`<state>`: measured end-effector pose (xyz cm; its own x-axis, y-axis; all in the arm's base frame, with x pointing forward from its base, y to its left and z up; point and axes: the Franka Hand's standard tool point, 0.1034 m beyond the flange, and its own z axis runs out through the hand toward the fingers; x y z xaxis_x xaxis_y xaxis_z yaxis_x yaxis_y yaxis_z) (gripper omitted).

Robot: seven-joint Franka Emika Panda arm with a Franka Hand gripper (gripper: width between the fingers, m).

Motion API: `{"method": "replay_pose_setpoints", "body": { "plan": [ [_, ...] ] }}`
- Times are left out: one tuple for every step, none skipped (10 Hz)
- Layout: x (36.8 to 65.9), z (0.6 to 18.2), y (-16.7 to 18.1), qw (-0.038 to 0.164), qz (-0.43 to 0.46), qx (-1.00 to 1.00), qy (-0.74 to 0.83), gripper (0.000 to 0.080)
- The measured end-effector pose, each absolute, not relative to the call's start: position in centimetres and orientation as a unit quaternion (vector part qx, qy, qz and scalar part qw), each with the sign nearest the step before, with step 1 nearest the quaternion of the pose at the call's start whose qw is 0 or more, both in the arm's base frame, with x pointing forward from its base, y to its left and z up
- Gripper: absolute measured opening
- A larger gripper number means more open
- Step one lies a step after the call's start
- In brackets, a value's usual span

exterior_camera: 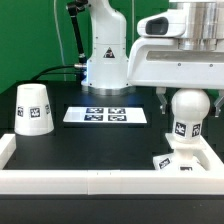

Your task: Assemble lamp

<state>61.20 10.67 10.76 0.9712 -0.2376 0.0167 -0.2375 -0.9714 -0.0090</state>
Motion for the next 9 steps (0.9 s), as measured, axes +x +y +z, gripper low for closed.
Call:
{"method": "replay_pose_setpoints", "body": {
  "plan": [
    [61.21,10.76,10.67,0.005,-0.009,-0.99,0.144,0.0577],
    [61.21,10.77,10.65,0.008,-0.007,-0.983,0.184,0.0577],
    [61.2,10.74,10.56,0.015,-0.004,-0.968,0.249,0.0577],
    [61.19,10.72,10.5,0.021,0.0,-0.953,0.303,0.0577],
    [61.19,10.7,10.47,0.024,0.002,-0.947,0.321,0.0577],
    [61.18,10.71,10.54,0.027,0.005,-0.932,0.361,0.0577],
    [61.18,10.71,10.54,0.028,0.006,-0.924,0.382,0.0577],
    [61.18,10.71,10.55,0.029,0.007,-0.908,0.418,0.0577],
    [61.18,10.74,10.61,0.03,0.009,-0.894,0.446,0.0577]
  ]
}}
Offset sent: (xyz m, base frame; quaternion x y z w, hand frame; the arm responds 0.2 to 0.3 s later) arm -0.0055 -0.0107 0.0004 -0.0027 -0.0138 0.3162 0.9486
